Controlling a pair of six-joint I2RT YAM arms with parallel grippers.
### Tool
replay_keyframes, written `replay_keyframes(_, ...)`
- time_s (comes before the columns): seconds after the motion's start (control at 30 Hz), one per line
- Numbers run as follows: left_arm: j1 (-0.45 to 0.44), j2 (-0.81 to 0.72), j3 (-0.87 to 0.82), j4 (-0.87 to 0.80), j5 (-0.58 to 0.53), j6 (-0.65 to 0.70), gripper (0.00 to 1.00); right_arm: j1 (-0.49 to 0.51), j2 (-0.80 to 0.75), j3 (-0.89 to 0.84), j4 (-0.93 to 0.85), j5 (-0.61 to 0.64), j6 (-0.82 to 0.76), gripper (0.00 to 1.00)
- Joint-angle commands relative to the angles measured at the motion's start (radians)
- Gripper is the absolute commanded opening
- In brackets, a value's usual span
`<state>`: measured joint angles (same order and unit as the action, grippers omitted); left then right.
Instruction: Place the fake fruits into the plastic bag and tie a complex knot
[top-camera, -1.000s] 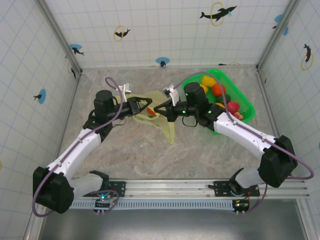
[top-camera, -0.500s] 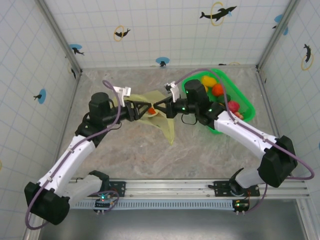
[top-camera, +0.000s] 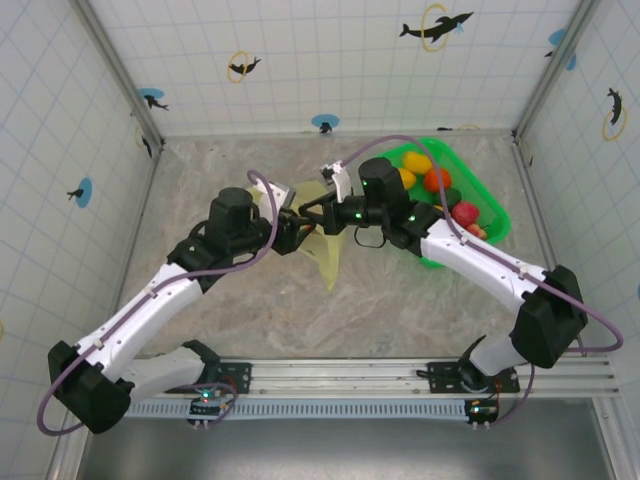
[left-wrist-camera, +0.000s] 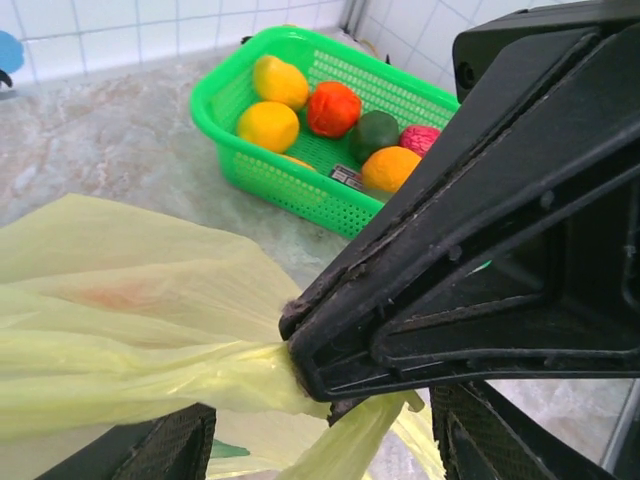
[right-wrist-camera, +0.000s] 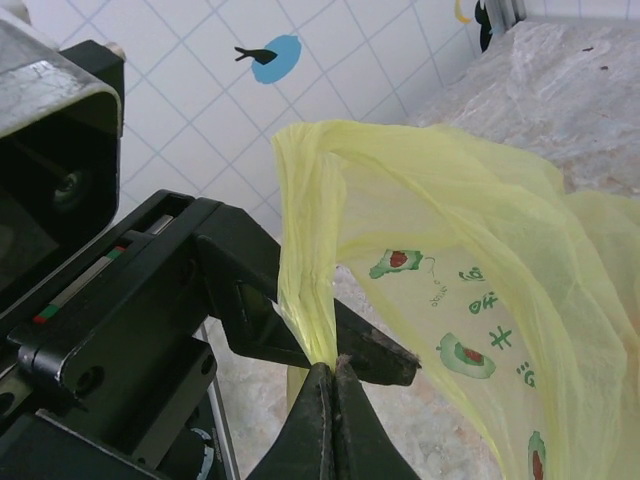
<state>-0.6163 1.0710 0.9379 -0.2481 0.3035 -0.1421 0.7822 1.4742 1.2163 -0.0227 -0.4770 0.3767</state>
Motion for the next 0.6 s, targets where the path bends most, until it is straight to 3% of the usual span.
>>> replay_keyframes(0.0,-0.011,-0.023,0.01,0.06,-0.06,0.011,0.54,0.009,0.003,0.039,0.021,0.009,0.023,0.0)
replay_keyframes(0.13,-0.035,-0.012,0.002,0.065,-0.064,0.003,0.47,0.012,0.003,0.032,0.039,0.014,0.041,0.0)
replay_keyframes(0.57,-0.071,-0.049,-0.022,0.076,-0.094,0.007,0.04,0.009,0.006,0.025,0.054,0.046,0.063,0.0)
